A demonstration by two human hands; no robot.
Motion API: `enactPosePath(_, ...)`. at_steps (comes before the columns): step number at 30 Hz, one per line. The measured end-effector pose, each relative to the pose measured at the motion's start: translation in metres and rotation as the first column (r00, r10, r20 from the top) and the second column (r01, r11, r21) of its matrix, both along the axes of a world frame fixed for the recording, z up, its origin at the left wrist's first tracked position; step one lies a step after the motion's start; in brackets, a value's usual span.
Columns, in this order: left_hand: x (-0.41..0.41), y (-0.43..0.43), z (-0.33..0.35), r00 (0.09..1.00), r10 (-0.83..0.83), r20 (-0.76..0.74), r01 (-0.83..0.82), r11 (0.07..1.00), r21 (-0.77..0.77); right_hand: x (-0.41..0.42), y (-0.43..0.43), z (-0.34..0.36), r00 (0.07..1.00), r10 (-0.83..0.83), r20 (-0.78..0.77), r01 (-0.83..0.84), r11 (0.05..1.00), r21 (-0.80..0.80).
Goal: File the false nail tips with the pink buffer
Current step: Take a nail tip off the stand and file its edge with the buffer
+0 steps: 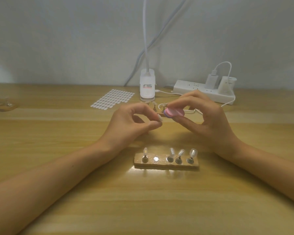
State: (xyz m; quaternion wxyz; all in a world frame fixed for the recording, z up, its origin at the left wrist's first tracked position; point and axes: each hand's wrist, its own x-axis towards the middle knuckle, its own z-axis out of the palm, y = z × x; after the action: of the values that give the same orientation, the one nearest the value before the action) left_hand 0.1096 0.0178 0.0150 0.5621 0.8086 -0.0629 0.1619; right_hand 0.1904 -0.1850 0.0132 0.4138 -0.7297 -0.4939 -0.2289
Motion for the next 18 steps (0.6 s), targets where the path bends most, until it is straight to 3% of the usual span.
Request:
enactPosePath(5,-0.0019,-0.0012,0.0016,1.0,0.013,0.002,-0.013,1.0,0.023,-0.0034,0.0031,0.0011,0.993,0.073,0.092,-0.067,0.996,-0.062)
enactPosePath(18,-0.0018,-0.0023,0.0015,1.0,0.01,0.004,-0.01,1.0,0.028,-0.002,0.0055,-0.0024,0.992,0.088,0.09,-0.085,0.995,-0.043)
